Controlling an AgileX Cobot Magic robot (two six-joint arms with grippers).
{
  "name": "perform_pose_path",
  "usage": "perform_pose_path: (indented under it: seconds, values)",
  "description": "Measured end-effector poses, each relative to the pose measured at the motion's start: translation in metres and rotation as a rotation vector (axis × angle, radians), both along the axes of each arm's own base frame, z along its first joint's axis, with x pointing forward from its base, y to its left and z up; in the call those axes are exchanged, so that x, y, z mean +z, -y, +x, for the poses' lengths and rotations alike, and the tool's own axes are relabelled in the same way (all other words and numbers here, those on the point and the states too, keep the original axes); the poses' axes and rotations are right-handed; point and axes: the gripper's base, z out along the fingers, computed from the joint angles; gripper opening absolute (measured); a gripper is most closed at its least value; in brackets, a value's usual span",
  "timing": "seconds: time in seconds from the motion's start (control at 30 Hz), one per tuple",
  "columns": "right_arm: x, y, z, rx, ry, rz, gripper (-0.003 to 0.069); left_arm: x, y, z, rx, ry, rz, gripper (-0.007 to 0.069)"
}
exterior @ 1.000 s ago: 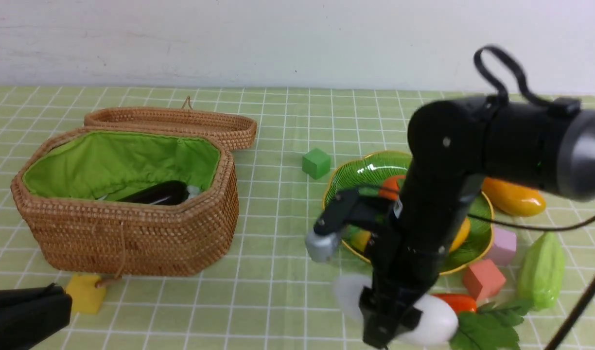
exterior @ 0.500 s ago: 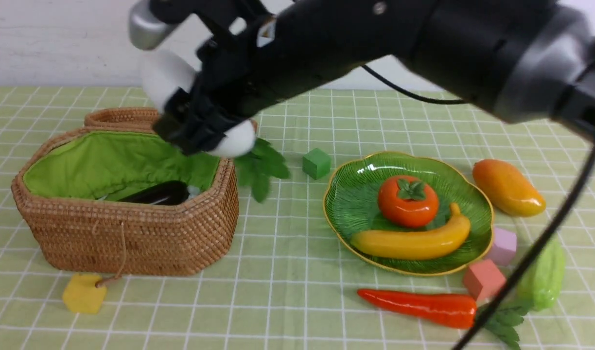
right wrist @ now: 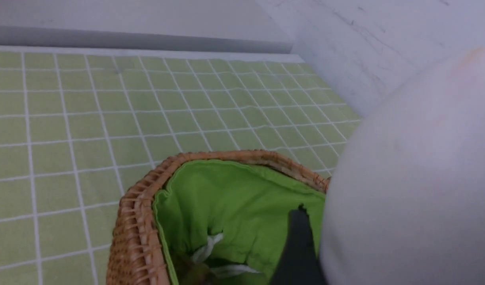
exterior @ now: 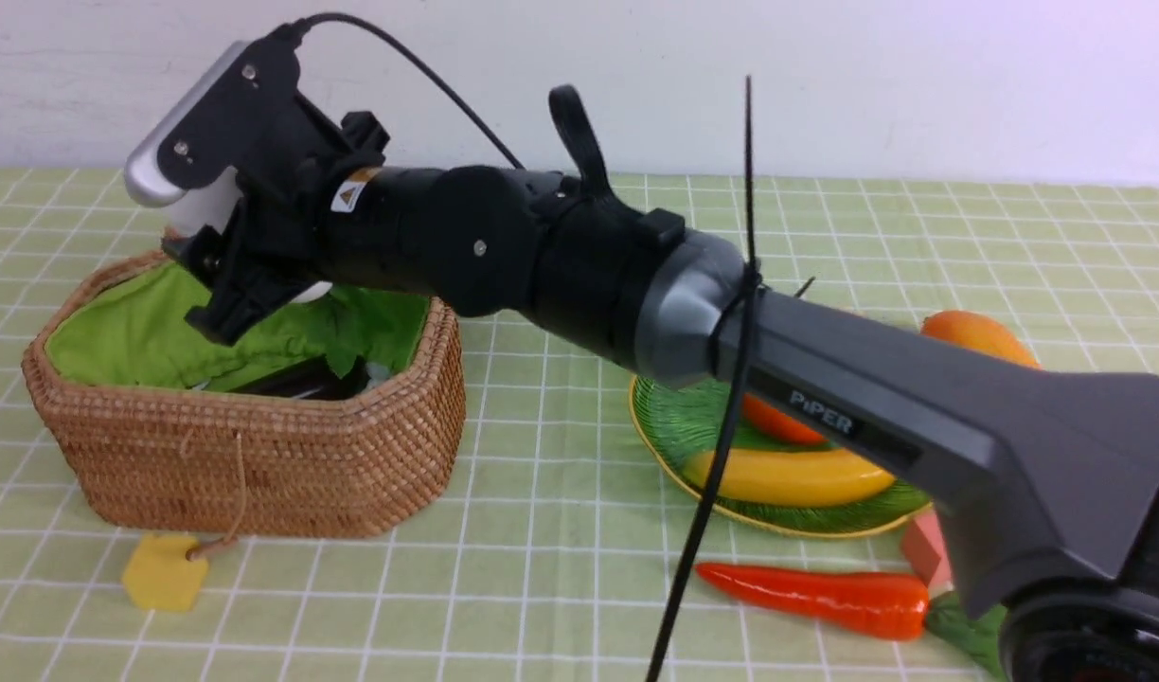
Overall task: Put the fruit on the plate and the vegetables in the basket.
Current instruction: Take a daikon with your right arm and place it on the basket on the left, then use the right arm to grab a carrot and put it into the left basket
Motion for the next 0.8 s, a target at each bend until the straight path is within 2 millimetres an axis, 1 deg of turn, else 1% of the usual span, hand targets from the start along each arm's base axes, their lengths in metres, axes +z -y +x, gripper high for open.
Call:
perform_pose_path:
  seconds: [0.07, 0.1, 0.17, 0.2, 0.23, 0.27, 0.3, 0.37, 0.4, 0.43, 0.5, 0.53, 0.57, 0.63, 0.67, 0.7, 0.77, 0.8]
  values:
    - [-0.002, -0.001, 0.000, 0.000, -0.002, -0.003, 0.0504, 0.000, 0.000, 0.000, 0.000, -0.001, -0.001, -0.0013]
    - [-0.002, -0.001, 0.000, 0.001, -0.003, -0.003, 0.0517, 0.000, 0.000, 0.000, 0.000, -0.001, -0.001, -0.0013]
    - [-0.002, -0.001, 0.000, 0.002, -0.003, -0.003, 0.0573, 0.000, 0.000, 0.000, 0.000, -0.002, -0.001, -0.0013]
    - [-0.002, -0.001, 0.000, 0.002, -0.002, -0.003, 0.0634, 0.000, 0.000, 0.000, 0.000, -0.002, -0.001, -0.0013]
    - [-0.002, -0.001, 0.000, 0.002, -0.002, -0.003, 0.0634, 0.000, 0.000, 0.000, -0.001, -0.001, -0.001, -0.0013]
    - [-0.001, -0.001, -0.001, 0.009, -0.008, -0.009, 0.0666, 0.000, 0.000, 0.000, -0.003, -0.003, -0.004, -0.0013]
    - [0.000, 0.000, -0.003, 0.018, -0.012, -0.018, 0.0672, 0.000, 0.000, 0.000, -0.005, -0.005, -0.007, -0.0013]
    - [0.003, 0.001, -0.005, 0.031, -0.018, -0.031, 0.0673, 0.000, 0.001, 0.000, -0.008, -0.007, -0.010, -0.0013]
    - [0.011, 0.003, -0.010, 0.057, -0.019, -0.059, 0.0663, -0.001, 0.001, 0.000, -0.011, -0.012, -0.016, -0.0013]
    - [0.011, 0.003, -0.010, 0.057, -0.019, -0.059, 0.0661, -0.001, 0.001, 0.000, -0.012, -0.013, -0.016, -0.0013]
    - [0.031, 0.012, -0.024, 0.122, -0.031, -0.135, 0.0620, -0.002, 0.002, 0.000, -0.025, -0.022, -0.031, -0.0013]
    - [0.031, 0.014, -0.026, 0.134, -0.040, -0.152, 0.0617, -0.002, 0.002, 0.000, -0.026, -0.021, -0.029, -0.0013]
    - [0.044, 0.022, -0.035, 0.171, -0.037, -0.216, 0.0593, -0.002, 0.005, -0.001, -0.048, -0.025, -0.036, -0.0013]
    - [0.061, 0.038, -0.052, 0.231, -0.054, -0.350, 0.0568, -0.002, 0.010, -0.002, -0.104, -0.029, -0.039, -0.0013]
    - [0.067, 0.048, -0.061, 0.264, -0.076, -0.439, 0.0561, -0.002, 0.013, -0.003, -0.148, -0.031, -0.035, -0.0013]
    - [0.071, 0.052, -0.064, 0.268, -0.076, -0.449, 0.0560, -0.003, 0.014, -0.003, -0.159, -0.036, -0.040, -0.0013]
    - [0.086, 0.077, -0.083, 0.304, -0.147, -0.606, 0.0555, -0.002, 0.023, -0.006, -0.257, -0.032, -0.019, -0.0013]
    - [0.087, 0.079, -0.084, 0.304, -0.153, -0.617, 0.0555, -0.003, 0.023, -0.006, -0.264, -0.033, -0.018, -0.0013]
